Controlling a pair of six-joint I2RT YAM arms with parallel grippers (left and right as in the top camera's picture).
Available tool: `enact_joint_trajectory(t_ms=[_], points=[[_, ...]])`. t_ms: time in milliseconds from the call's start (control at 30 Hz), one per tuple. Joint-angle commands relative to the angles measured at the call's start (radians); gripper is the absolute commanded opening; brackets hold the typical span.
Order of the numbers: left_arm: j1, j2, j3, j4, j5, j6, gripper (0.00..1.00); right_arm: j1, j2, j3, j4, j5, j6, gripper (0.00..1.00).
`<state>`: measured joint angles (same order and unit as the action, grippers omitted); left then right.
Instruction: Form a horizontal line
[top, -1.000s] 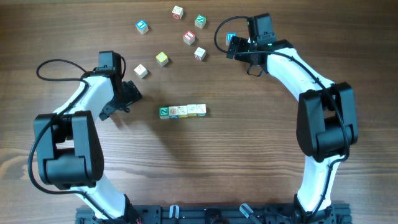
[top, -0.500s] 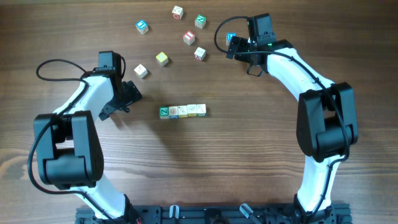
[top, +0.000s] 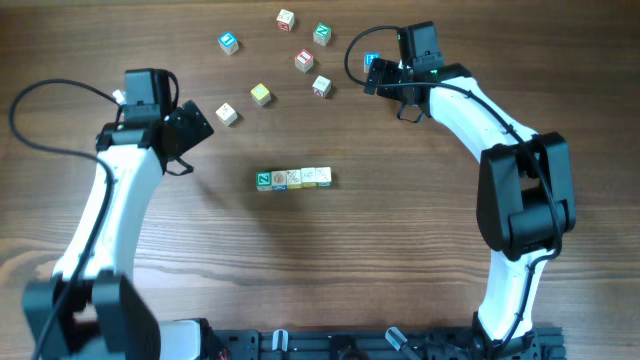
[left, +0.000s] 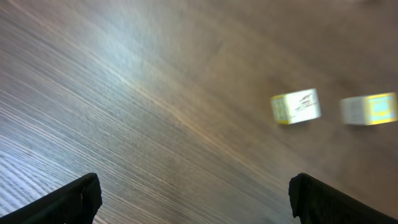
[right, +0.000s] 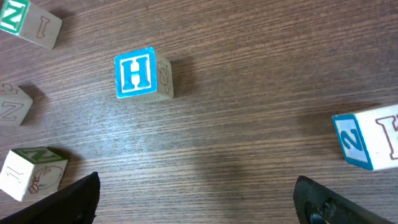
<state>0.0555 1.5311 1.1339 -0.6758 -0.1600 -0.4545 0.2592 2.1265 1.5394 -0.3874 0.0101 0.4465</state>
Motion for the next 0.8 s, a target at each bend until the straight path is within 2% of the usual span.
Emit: enact_joint_trajectory(t_ms=[0,267,400,533,667,700,733,767], points=[[0.005,-0.172,-0.005,0.002,-0.013,-0.002,1.0,0.002,0.011,0.003,0.003,0.019,-0.009,1.0],[0.006,-0.546,-0.004,0.002,-0.013,-0.002,1.0,0.002,0.011,0.003,0.003,0.019,-0.009,1.0],[0.006,-0.591,-0.005,0.0,-0.013,-0.002,1.0,0.002,0.011,0.003,0.003,0.019,-0.009,1.0],[0.005,-0.597,-0.027,-0.098,-0.013,-0.002,1.0,0.002,0.011,0.003,0.003,0.019,-0.009,1.0],[0.005,-0.671,-0.167,-0.09,-0.013,-0.002,1.0,0.002,0.011,0.003,0.003,0.019,-0.009,1.0],[0.005,-0.7,-0.223,-0.044,-0.013,-0.002,1.0,0.002,0.011,0.003,0.003,0.019,-0.009,1.0],[0.005,-0.75,-0.333,0.128,-0.013,-0.002,1.0,0.002,0.011,0.003,0.003,0.02,-0.009,1.0],[0.005,-0.778,-0.386,0.202,-0.013,-0.002,1.0,0.002,0.011,0.003,0.003,0.02,-0.009,1.0]])
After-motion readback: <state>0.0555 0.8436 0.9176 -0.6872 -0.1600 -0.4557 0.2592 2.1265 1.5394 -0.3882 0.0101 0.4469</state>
